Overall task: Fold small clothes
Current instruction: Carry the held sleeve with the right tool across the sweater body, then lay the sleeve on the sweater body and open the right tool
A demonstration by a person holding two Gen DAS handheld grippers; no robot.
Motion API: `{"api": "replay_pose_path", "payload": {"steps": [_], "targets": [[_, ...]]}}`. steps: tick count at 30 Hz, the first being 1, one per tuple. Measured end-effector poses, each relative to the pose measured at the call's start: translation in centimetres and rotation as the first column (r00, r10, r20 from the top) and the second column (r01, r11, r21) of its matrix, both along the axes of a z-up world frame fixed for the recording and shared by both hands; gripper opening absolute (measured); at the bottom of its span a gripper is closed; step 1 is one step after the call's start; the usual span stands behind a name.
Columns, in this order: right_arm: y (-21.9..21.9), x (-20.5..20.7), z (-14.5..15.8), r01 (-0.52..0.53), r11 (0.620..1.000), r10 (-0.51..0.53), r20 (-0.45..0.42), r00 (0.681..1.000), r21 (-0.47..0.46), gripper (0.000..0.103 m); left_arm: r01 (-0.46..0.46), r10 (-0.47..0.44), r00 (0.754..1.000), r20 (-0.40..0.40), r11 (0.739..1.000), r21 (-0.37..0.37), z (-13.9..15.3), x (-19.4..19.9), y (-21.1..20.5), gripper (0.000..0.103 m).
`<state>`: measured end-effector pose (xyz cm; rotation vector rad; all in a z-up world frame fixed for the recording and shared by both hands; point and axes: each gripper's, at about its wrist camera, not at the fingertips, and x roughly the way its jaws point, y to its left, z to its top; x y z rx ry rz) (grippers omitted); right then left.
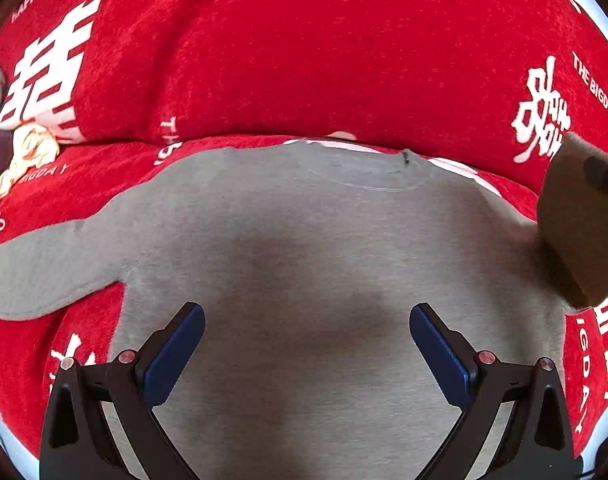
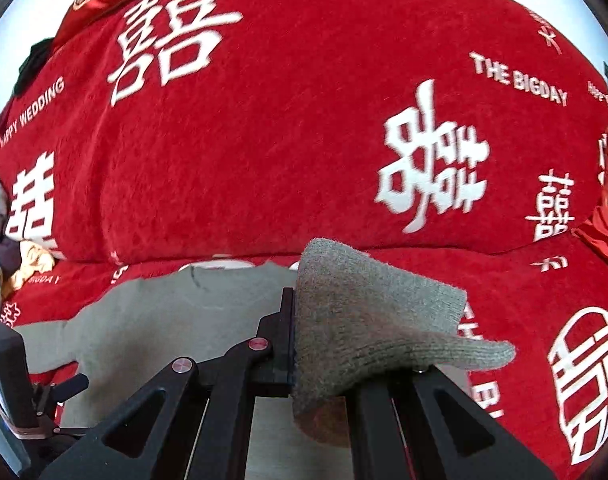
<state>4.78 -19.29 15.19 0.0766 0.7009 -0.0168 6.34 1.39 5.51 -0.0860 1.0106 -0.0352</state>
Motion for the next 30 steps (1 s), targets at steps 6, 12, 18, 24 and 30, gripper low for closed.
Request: {"api": "replay_pose_path", "payload": {"steps": [6, 12, 18, 24, 30], "targets": [[4.2, 1.4, -1.5, -0.041, 0.999, 0.040, -0.032, 0.999, -0.019, 0.004, -0.033, 0.033, 0.999, -0.014, 0.999, -0.029, -0.4, -0.1, 2.9, 0.103], [9.1, 2.8, -3.8, -0.102, 0.994, 0.099, -0.077, 0.992, -0.032, 0.004, -0.066, 0.066, 0.998, -0.016, 0.997, -0.032, -0.5, -0.1, 5.8, 0.103], [13.5, 3.6, -6.2, -0.162, 0.985, 0.155, -0.124, 0.980, -0.053, 0.004, -0.113, 0.111, 0.993, -0.030, 0.992, -0.054, -1.1, -0.3, 8.5, 0.103], [16.3, 4.7, -9.4, -0.212, 0.974, 0.190, -0.216, 0.958, -0.082, 0.009, -0.136, 0.134, 0.990, -0.041, 0.989, -0.058, -1.6, -1.1, 10.3, 0.102], [18.7, 4.0, -10.4, -0.324, 0.943, 0.294, -0.261, 0.919, -0.079, 0.060, -0.174, 0.171, 0.984, -0.040, 0.981, -0.087, -2.0, -3.7, 13.3, 0.102]]}}
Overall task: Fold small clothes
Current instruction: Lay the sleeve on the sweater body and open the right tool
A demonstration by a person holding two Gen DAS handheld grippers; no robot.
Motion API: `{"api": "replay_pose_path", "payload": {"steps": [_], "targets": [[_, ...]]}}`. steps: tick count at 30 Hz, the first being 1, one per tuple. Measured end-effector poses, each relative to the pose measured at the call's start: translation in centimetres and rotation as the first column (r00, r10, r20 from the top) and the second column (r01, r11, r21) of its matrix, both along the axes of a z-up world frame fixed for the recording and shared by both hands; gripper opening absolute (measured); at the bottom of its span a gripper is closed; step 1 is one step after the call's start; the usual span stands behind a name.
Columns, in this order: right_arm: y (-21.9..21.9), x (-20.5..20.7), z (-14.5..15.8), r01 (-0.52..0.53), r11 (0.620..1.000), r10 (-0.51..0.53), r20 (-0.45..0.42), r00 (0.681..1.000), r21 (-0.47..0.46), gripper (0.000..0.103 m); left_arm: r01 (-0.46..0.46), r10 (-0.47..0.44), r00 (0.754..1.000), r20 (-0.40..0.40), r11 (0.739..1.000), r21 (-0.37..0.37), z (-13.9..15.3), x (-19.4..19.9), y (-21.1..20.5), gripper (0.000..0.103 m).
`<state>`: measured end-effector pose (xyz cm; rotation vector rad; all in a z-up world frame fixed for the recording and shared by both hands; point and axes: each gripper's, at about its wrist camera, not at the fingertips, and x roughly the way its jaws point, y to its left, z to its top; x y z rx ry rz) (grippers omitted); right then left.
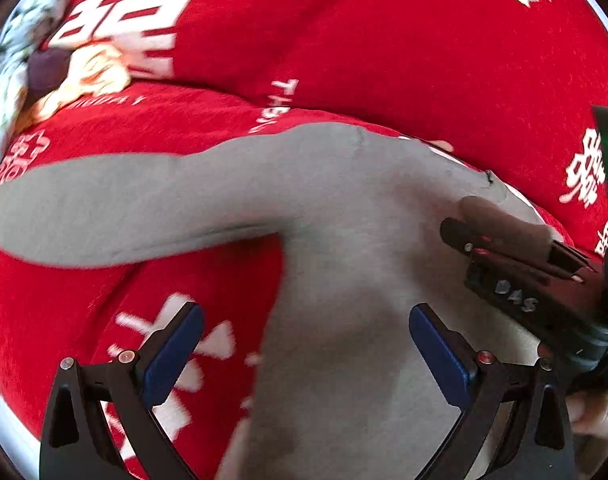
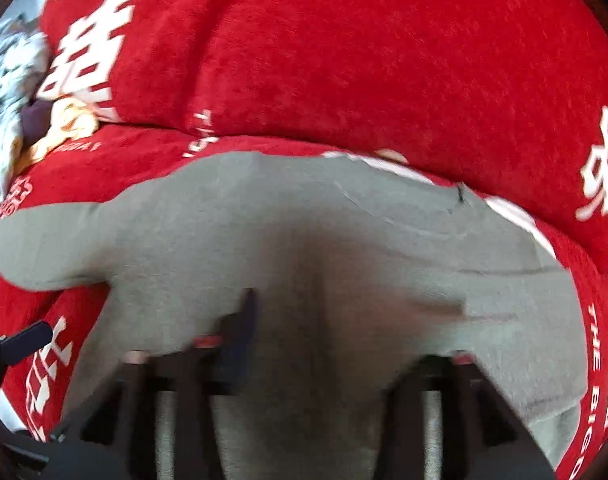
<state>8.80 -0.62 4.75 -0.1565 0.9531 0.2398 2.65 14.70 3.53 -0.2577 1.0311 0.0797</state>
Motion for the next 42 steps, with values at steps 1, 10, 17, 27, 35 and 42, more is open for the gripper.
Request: {"api": "replay_pose_path", "payload": {"steps": [1, 10, 17, 27, 35, 42], "targets": [[0.1, -0.1, 0.2, -0.010, 1.000, 0.010, -0.001, 1.000, 0.018, 0.062, -0.015, 0.015, 1.000, 0.001, 1.000, -0.006, 0.1, -0.3, 0.6, 0.102], [0.6, -0.6, 2.6, -0.125, 0.974, 0.138, -0.057, 0.989, 0.187, 0.067, -0.084, 0.083, 0.996, -0.014, 0.996, -0.038, -0.3, -1.4, 2.3, 0.102], [-1.6, -0.6, 2.8, -0.062, 0.994, 0.066, -0.044, 0.997, 0.086, 0.068, -0.056, 0.055, 0.998, -0.024, 0.998, -0.026, -0.4, -1.5, 0.6, 0.102], [6.7, -0.2, 0.8, -0.172, 0.947, 0.163, -0.056, 0.985, -0.273, 0.071, -0.078, 0.077, 0.996, -0.040, 0.997, -0.015, -0.6, -4.6, 1.3, 0.102], [2.4, -1.9, 2.6, -0.139, 0.990, 0.137, -0.063, 0.989, -0.038, 0.071, -0.039, 0.039, 0.999, 0.002, 0.999, -0.013, 1.2, -5.5, -0.3, 0.102], [-12.8, -1.4, 2.7, 0.171, 0.984, -0.169, -0.056, 0.984, 0.042, 0.071, 0.114, -0.113, 0.991, 0.072, 0.993, -0.013, 4.4, -1.8, -7.1, 0.102]]}}
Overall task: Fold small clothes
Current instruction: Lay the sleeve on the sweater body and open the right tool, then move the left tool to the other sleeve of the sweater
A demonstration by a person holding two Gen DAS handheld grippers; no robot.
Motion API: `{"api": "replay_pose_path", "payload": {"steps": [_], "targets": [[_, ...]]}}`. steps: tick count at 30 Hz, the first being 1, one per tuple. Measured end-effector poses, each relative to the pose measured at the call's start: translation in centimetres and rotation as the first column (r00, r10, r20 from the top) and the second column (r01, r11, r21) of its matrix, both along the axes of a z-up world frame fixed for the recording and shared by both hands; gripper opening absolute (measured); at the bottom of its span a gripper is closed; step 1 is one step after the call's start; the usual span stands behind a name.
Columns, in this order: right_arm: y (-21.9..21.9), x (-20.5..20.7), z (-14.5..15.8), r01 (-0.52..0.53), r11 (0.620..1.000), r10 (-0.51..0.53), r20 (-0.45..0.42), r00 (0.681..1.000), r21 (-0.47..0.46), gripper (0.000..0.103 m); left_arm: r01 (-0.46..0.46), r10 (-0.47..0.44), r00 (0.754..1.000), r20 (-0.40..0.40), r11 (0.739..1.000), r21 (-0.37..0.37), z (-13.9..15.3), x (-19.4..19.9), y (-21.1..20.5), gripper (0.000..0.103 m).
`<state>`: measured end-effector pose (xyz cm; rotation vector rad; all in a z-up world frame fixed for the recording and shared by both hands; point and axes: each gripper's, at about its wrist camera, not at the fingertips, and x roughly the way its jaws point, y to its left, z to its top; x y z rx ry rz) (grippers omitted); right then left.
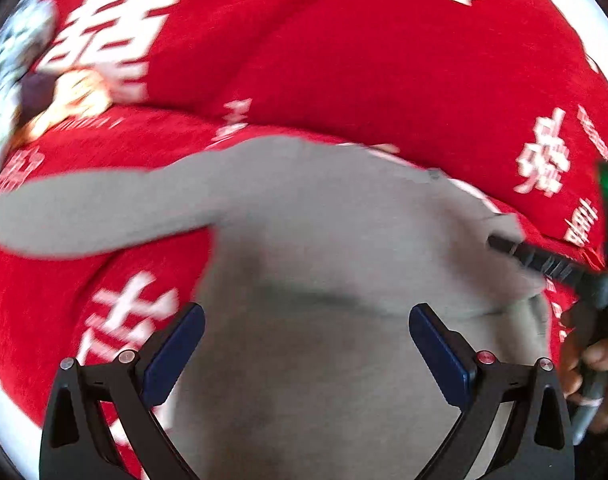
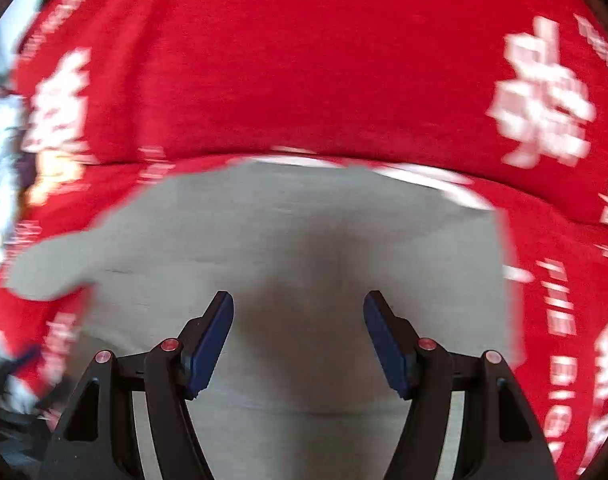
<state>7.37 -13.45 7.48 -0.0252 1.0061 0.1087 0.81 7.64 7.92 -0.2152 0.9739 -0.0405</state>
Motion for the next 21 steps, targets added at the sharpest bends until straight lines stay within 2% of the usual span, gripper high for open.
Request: {"api": "replay_pose_path", "payload": {"steps": [2, 5, 7, 8, 9, 10, 14, 16, 18, 21], "targets": [[-2.8, -0.1, -1.3, 0.044, 0.998, -0.044, -0.019, 0.999, -0.039, 0.071, 0.052, -0.052, 0.999, 0.011, 0.999, 0.011, 0.1, 1.5, -2.1, 0.102], [-5.8, 0.5, -3.6, 0.110, 0.992, -0.114, -0.054, 0.992, -0.060, 0.071, 0.109, -0.107, 0.992, -0.065, 0.994, 0.026, -2.3, 4.4, -4.9, 0.102], [-7.1, 0.9, -4.8, 0.112, 0.993, -0.113, -0.053, 0.992, -0.021, 0.071, 0.124, -0.115, 0.986, -0.121, 0.990, 0.065, -4.2, 6.0, -5.8, 0.102], [-7.3, 1.0, -4.8, 0.102, 0.995, -0.102, -0.015, 0.995, -0.019, 0.071, 0.116, -0.098, 0.985, -0.144, 0.986, 0.122, -5.5, 6.8, -5.8, 0.102], [-7.6, 1.5, -4.9, 0.104, 0.994, -0.105, -0.004, 0.995, -0.042, 0.071, 0.109, -0.088, 0.986, -0.142, 0.982, 0.153, -6.0, 6.9, -5.8, 0.103], [-7.7, 1.7, -5.1, 0.112, 0.993, -0.112, 0.002, 0.994, -0.038, 0.071, 0.112, -0.094, 0.990, -0.107, 0.978, 0.178, -6.1, 7.0, -5.6, 0.103], [-9.5, 3.3, -5.5, 0.168, 0.986, -0.168, 0.001, 0.986, -0.012, 0.071, 0.095, -0.074, 0.990, -0.119, 0.979, 0.181, -5.6, 6.9, -4.9, 0.103], [-8.4, 2.6, -4.6, 0.170, 0.984, -0.170, -0.001, 0.985, -0.058, 0.073, 0.072, -0.056, 0.993, -0.103, 0.985, 0.158, -5.0, 6.5, -4.5, 0.103], [-6.7, 1.2, -3.9, 0.117, 0.990, -0.114, 0.032, 0.993, -0.083, 0.073, 0.078, -0.068, 0.994, -0.091, 0.992, 0.101, -4.7, 6.2, -4.8, 0.103], [-4.2, -0.7, -3.8, 0.029, 0.997, -0.027, 0.035, 0.999, -0.070, 0.074, 0.107, -0.089, 0.988, -0.126, 0.985, 0.137, -5.7, 6.0, -5.8, 0.103]]}}
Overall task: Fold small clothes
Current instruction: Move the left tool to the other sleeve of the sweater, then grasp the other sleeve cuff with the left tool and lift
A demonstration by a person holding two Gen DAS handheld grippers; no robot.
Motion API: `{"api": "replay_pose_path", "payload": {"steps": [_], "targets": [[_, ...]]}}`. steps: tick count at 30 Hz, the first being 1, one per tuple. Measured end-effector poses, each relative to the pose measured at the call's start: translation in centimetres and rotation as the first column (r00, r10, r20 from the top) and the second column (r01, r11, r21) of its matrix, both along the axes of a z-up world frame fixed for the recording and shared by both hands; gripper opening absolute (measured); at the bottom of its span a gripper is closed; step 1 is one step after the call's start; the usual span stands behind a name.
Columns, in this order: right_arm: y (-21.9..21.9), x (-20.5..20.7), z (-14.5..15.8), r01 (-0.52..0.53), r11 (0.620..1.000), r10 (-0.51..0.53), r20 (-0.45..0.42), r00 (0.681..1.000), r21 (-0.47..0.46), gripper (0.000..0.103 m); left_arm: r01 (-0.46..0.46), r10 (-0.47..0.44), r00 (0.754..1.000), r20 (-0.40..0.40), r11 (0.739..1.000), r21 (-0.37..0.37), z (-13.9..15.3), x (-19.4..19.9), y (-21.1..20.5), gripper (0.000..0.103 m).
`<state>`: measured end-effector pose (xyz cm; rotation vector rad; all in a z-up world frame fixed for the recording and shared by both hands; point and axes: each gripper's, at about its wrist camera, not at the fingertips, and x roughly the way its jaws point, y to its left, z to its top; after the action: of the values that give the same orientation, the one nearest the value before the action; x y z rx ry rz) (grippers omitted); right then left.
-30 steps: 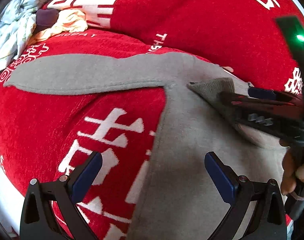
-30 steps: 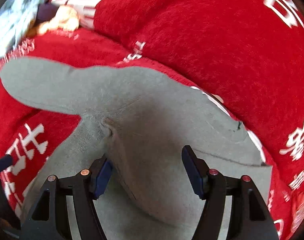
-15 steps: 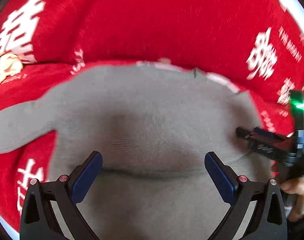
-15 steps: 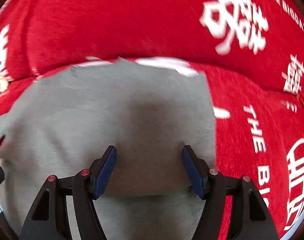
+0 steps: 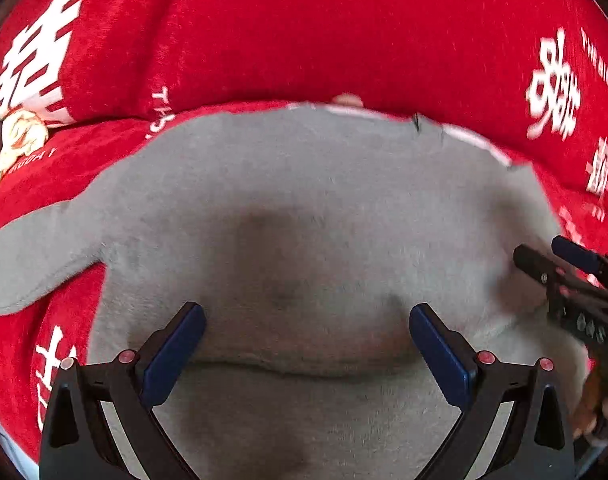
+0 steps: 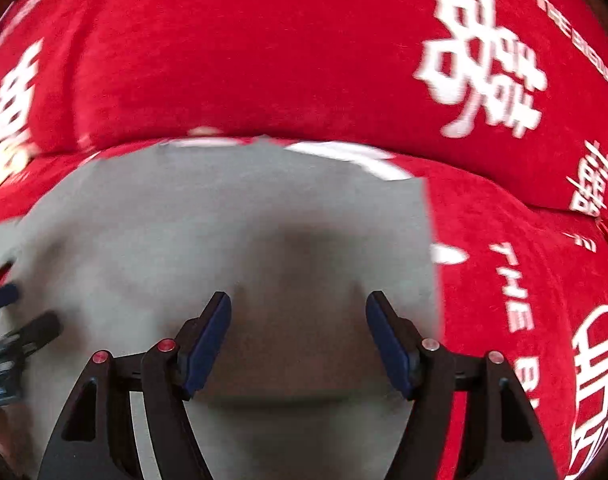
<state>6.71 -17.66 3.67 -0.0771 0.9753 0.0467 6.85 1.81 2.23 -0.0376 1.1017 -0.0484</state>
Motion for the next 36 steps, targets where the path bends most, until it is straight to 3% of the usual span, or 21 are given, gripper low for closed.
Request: {"api": "replay_pose_path", "payload": {"steps": [2, 4, 9, 13, 15, 18, 19, 21, 22, 23, 25, 29, 32, 35, 36], "targets": [[0.7, -0.9, -1.0, -0.006, 1.000, 0.005, -0.036, 0.999, -0.012, 0.074, 0.028, -0.029, 0.999, 0.019, 0.998, 0.051, -0.3, -0.6, -0.2, 0.103], [0.2, -2.3, -1.1, 0.008, 1.000, -0.008, 0.004, 1.000, 0.001, 0.076, 0.024, -0.024, 1.000, 0.018, 0.999, 0.035, 0.2, -1.5, 0.4, 0.103], [-0.5, -4.6, 0.3, 0.055, 0.998, -0.055, 0.009, 0.998, -0.007, 0.077, -0.018, 0.019, 0.999, 0.038, 1.000, -0.019, 1.6, -4.5, 2.9, 0.103], [2.4, -5.5, 1.8, 0.003, 1.000, -0.003, 0.043, 0.999, -0.006, 0.077, -0.163, 0.169, 0.984, 0.063, 0.983, -0.082, 2.5, -6.3, 8.6, 0.103], [4.1, -5.5, 2.3, -0.027, 1.000, 0.027, 0.049, 0.998, -0.003, 0.077, -0.276, 0.285, 0.957, 0.062, 0.954, -0.120, 2.5, -7.1, 12.9, 0.103], [7.3, -5.6, 2.2, -0.082, 0.997, 0.082, 0.043, 0.996, -0.012, 0.077, -0.460, 0.474, 0.879, 0.057, 0.872, -0.169, 2.3, -8.5, 20.2, 0.103], [8.2, -5.7, 2.1, -0.097, 0.995, 0.098, 0.041, 0.994, -0.016, 0.077, -0.519, 0.537, 0.841, 0.059, 0.833, -0.190, 2.3, -9.2, 22.7, 0.103], [10.2, -6.0, 2.2, -0.138, 0.990, 0.138, 0.034, 0.990, -0.020, 0.077, -0.643, 0.672, 0.737, 0.072, 0.731, -0.228, 2.2, -10.9, 27.9, 0.103], [11.0, -6.1, 2.1, -0.154, 0.988, 0.155, 0.031, 0.987, -0.024, 0.077, -0.675, 0.705, 0.704, 0.081, 0.701, -0.231, 2.1, -11.3, 29.3, 0.103], [12.1, -6.2, 2.0, -0.175, 0.984, 0.176, 0.026, 0.984, -0.034, 0.077, -0.720, 0.751, 0.654, 0.096, 0.656, -0.227, 2.0, -11.8, 31.7, 0.103], [13.8, -6.4, 1.8, -0.206, 0.977, 0.207, 0.017, 0.978, -0.052, 0.077, -0.764, 0.789, 0.608, 0.093, 0.613, -0.200, 1.2, -11.8, 34.9, 0.103], [16.6, -6.8, 1.4, -0.255, 0.964, 0.256, 0.002, 0.967, -0.075, 0.077, -0.819, 0.835, 0.548, 0.041, 0.546, -0.179, -0.3, -9.2, 39.9, 0.103], [18.0, -7.0, 1.2, -0.279, 0.956, 0.279, -0.005, 0.960, -0.090, 0.077, -0.827, 0.839, 0.544, 0.026, 0.541, -0.150, -0.4, -6.2, 41.8, 0.103], [18.8, -6.8, 0.9, -0.286, 0.953, 0.285, -0.021, 0.958, -0.099, 0.077, -0.852, 0.856, 0.516, 0.023, 0.516, -0.092, -0.6, -3.5, 42.5, 0.103], [19.1, -6.7, 0.7, -0.285, 0.953, 0.284, -0.026, 0.958, -0.101, 0.077, -0.849, 0.853, 0.520, 0.030, 0.521, -0.088, -0.7, -2.7, 42.3, 0.103]]}}
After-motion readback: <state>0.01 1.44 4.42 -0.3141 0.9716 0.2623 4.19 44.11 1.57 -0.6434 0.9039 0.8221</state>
